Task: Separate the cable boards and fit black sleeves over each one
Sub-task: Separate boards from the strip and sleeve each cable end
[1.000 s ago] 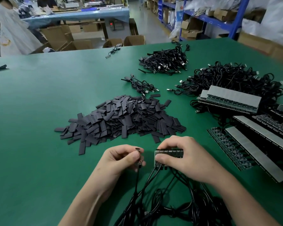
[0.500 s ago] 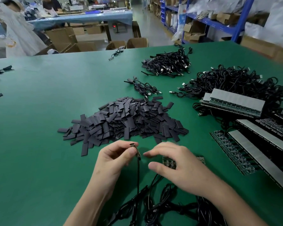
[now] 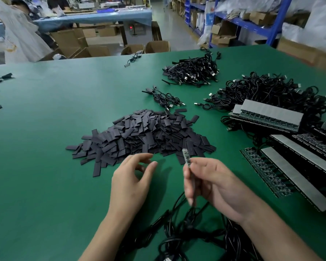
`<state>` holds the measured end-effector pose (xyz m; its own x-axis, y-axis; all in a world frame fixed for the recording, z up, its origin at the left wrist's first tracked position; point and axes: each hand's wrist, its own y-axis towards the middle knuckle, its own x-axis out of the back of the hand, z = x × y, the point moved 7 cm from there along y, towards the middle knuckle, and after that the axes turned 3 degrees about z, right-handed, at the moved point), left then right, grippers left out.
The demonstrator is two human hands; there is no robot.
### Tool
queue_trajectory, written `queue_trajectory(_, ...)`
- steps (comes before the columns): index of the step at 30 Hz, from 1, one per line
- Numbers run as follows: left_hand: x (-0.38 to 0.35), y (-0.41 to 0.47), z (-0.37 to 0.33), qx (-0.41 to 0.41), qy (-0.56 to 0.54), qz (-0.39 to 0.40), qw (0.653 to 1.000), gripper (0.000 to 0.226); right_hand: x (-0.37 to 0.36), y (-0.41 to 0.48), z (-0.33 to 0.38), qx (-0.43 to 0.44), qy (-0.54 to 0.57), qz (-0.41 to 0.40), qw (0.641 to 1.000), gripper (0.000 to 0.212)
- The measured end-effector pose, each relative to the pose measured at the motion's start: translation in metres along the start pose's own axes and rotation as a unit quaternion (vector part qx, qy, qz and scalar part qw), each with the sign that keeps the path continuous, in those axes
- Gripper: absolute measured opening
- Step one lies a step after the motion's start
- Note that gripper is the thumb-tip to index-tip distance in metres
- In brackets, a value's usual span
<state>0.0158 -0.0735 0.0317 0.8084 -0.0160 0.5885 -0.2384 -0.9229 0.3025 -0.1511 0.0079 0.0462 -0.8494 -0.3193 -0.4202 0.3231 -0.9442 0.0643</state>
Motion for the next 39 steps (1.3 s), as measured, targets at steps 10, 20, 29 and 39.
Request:
queue_trajectory(10, -0.005, 0.047, 0.014, 0.082, 0.223, 0.031, 0.971, 0.037, 0.013, -0.001, 0.007, 0.002, 0.238, 0.026, 0.971, 0.024)
queue_trajectory(20, 0.003, 0.038, 0.007, 0.044, 0.206, -0.005, 0.978, 0.019, 0.035, 0.004, -0.009, -0.053, -0.043, -0.126, 0.990, 0.027)
queue_trajectory(29, 0.003, -0.008, -0.014, -0.086, -0.009, 0.045, 0.995, 0.021, 0.026, 0.005, -0.009, -0.044, -0.303, -0.117, 0.945, 0.029)
queue_trajectory(39, 0.001, -0.009, -0.008, -0.102, -0.058, 0.068, 0.991, 0.019, 0.021, 0.004, -0.013, -0.025, -0.435, -0.117, 0.892, 0.035)
